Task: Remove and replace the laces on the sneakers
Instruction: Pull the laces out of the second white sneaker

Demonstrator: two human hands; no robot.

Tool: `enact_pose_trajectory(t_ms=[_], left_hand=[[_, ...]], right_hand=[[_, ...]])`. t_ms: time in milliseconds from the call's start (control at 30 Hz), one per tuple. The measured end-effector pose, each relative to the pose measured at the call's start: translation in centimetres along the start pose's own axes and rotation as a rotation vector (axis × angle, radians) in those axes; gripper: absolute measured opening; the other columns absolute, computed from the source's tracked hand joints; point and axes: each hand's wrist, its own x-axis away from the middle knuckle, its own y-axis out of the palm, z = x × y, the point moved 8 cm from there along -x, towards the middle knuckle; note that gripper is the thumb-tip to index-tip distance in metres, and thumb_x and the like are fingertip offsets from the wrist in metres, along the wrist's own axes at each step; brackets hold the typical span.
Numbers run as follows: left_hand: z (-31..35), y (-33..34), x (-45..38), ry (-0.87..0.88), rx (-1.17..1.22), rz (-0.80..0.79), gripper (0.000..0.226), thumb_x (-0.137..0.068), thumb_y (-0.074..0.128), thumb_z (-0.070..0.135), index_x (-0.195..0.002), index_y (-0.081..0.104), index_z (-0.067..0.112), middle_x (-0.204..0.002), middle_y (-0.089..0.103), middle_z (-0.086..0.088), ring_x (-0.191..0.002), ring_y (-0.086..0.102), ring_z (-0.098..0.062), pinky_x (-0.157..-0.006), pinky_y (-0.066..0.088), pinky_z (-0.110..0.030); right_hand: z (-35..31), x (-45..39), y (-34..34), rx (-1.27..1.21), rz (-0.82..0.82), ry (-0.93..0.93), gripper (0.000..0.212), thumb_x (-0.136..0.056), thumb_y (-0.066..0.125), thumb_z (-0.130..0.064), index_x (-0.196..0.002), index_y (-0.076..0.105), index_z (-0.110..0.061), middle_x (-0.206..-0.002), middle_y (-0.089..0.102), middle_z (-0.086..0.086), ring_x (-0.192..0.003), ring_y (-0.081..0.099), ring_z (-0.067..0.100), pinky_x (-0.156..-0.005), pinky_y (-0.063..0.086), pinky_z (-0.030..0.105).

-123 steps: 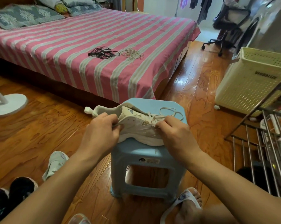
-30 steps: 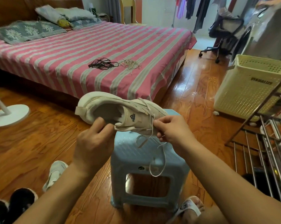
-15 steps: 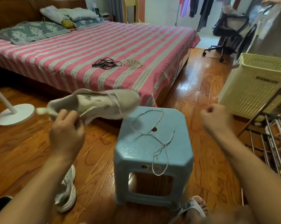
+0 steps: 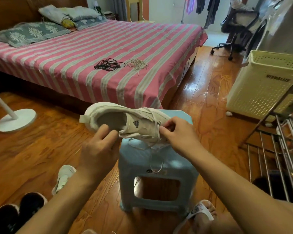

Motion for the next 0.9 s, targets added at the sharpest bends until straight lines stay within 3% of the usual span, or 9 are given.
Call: enact_pose_trajectory(t_ms=[200,333,500,600,633,700,800,867,900], left_hand=[[1.9,0.1,-0.8,0.047,-0.052,-0.033,0.017,-0.09,0.065,0.001,-0.074,0.06,0.005,-0.075,0.049,-0.008,-0.046,0.039,-0.022,-0.046,0.024,-0.019],[0.1,0.3,-1.0,0.005,-0.021,-0.032,0.014,-0.096,0.062,0.005,-0.081,0.059,0.005,-0.079,0.05,-0.007,-0.052,0.042,-0.021,-0.042,0.032,-0.022],[-9.1,0.5,-0.2,-0.407,-0.094,-0.087,0.015,-0.092,0.066,0.006,-0.082,0.056,0.01,-0.08,0.047,-0.003,-0.067,0.046,-0.026,-0.053,0.041,-0.039],[-10.8,-1.0,-0.1,-0.424,-0.126,-0.093,0.013,-0.092,0.067,0.006,-0.084,0.057,0.009,-0.082,0.049,-0.005,-0.07,0.048,-0.029,-0.056,0.047,-0.046],[-9.9,-1.2,-0.3,-0.377,-0.118,-0.098,0.014,-0.091,0.068,0.006,-0.084,0.057,0.01,-0.082,0.048,-0.004,-0.069,0.047,-0.028,-0.054,0.047,-0.044],[-6.9,-1.0,-0.8,-0.284,-0.073,-0.105,0.017,-0.09,0.069,0.005,-0.082,0.055,0.01,-0.081,0.047,-0.003,-0.065,0.045,-0.026,-0.05,0.041,-0.036],[-3.6,-0.3,-1.3,-0.197,-0.01,-0.119,0.018,-0.09,0.07,0.005,-0.081,0.055,0.011,-0.081,0.045,0.0,-0.062,0.043,-0.019,-0.048,0.031,-0.025],[-3.0,-0.3,-1.3,-0.191,0.038,-0.118,0.019,-0.09,0.071,0.006,-0.082,0.055,0.012,-0.081,0.044,0.003,-0.062,0.042,-0.017,-0.049,0.03,-0.023],[-2.8,-0.3,-1.2,-0.189,0.059,-0.116,0.019,-0.09,0.071,0.006,-0.081,0.055,0.013,-0.081,0.044,0.003,-0.062,0.042,-0.016,-0.049,0.029,-0.022]], right_hand=[[-1.0,0.6,0.3,0.335,-0.103,-0.059,0.024,-0.098,0.053,-0.031,-0.083,0.066,-0.018,-0.082,0.066,0.004,-0.078,0.059,0.025,-0.069,0.05,0.038],[-0.7,-0.5,-2.0,0.282,0.015,-0.092,0.022,-0.094,0.052,-0.023,-0.074,0.057,-0.015,-0.074,0.058,0.005,-0.07,0.053,0.025,-0.059,0.038,0.034],[9.3,-3.4,-8.7,0.405,0.2,0.237,0.017,-0.097,0.05,-0.022,-0.085,0.059,-0.013,-0.092,0.064,0.015,-0.071,0.051,0.028,-0.06,0.032,0.031],[14.2,-3.4,-12.1,0.54,0.203,0.419,0.018,-0.098,0.049,-0.018,-0.103,0.061,-0.006,-0.112,0.063,0.024,-0.098,0.059,0.042,-0.075,0.04,0.037],[13.7,-3.6,-11.6,0.626,0.185,0.384,0.019,-0.098,0.049,-0.016,-0.108,0.06,-0.005,-0.115,0.061,0.024,-0.104,0.057,0.044,-0.08,0.043,0.04],[9.6,-4.2,-8.1,0.7,0.187,0.095,0.028,-0.096,0.047,-0.022,-0.118,0.058,-0.008,-0.12,0.058,0.02,-0.108,0.052,0.041,-0.091,0.045,0.044],[0.3,-2.3,-1.3,0.366,-0.011,-0.393,0.049,-0.094,0.06,-0.035,-0.138,0.055,-0.013,-0.133,0.056,0.01,-0.121,0.047,0.029,-0.106,0.035,0.035],[-2.7,-0.6,1.7,0.326,-0.193,-0.495,0.072,-0.087,0.073,-0.042,-0.148,0.046,-0.014,-0.139,0.05,0.008,-0.127,0.044,0.026,-0.113,0.031,0.034],[-2.8,-0.1,2.3,0.371,-0.196,-0.501,0.08,-0.083,0.075,-0.045,-0.149,0.043,-0.014,-0.14,0.048,0.008,-0.127,0.043,0.027,-0.114,0.034,0.04]])
